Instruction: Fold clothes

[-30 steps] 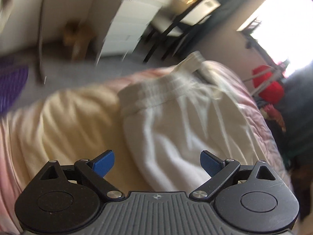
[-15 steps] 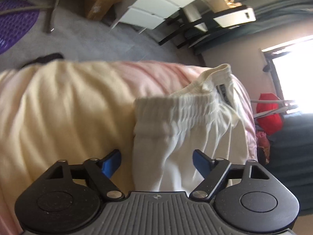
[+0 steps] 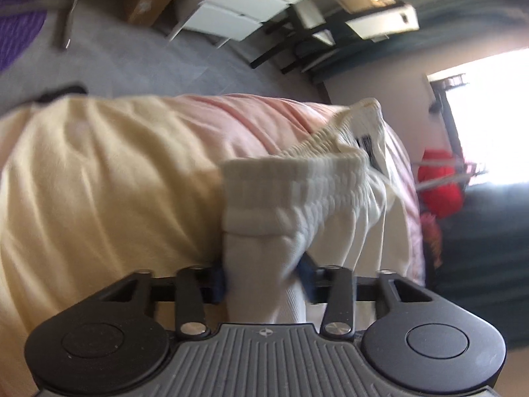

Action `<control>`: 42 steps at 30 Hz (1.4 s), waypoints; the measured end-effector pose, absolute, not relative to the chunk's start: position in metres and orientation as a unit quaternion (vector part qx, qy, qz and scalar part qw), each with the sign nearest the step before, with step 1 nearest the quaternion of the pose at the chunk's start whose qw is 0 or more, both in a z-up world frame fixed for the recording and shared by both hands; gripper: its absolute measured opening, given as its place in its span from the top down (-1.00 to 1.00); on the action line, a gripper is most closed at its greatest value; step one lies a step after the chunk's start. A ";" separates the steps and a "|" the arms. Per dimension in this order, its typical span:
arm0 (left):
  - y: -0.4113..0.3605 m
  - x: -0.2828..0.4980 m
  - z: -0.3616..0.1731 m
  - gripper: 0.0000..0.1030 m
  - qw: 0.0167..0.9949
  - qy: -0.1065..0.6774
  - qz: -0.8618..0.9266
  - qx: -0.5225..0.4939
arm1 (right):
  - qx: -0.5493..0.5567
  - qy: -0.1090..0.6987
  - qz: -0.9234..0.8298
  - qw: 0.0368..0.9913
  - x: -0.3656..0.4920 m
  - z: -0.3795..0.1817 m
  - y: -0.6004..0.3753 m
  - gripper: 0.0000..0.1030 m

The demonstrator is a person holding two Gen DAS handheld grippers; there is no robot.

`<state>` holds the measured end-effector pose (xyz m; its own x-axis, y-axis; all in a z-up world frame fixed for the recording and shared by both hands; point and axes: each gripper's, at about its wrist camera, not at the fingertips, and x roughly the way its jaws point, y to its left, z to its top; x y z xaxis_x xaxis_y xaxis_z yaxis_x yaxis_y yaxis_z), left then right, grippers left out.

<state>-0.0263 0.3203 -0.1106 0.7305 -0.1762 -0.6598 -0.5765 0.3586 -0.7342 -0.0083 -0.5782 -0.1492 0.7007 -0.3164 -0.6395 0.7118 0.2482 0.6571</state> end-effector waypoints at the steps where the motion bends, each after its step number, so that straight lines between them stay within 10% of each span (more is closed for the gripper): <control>1: 0.324 -0.030 -0.113 0.42 0.743 0.337 0.129 -0.565 | 0.516 0.195 -0.336 0.764 -0.006 -0.152 -0.579 -0.46; 8: 0.311 -0.044 -0.073 0.73 0.828 0.262 0.083 -0.489 | 0.537 0.138 -0.323 0.767 -0.004 -0.163 -0.584 -0.27; 12: 0.295 -0.049 -0.055 0.75 0.858 0.227 0.077 -0.454 | 0.484 0.152 -0.321 0.800 0.011 -0.147 -0.574 0.78; 29: 0.292 -0.070 -0.005 0.79 0.859 0.182 0.077 -0.472 | 0.445 0.087 -0.313 0.835 -0.011 -0.082 -0.575 0.88; 42: 0.261 0.139 0.019 0.77 0.897 0.180 0.131 -0.381 | 0.350 0.105 -0.286 0.886 0.212 -0.045 -0.584 0.88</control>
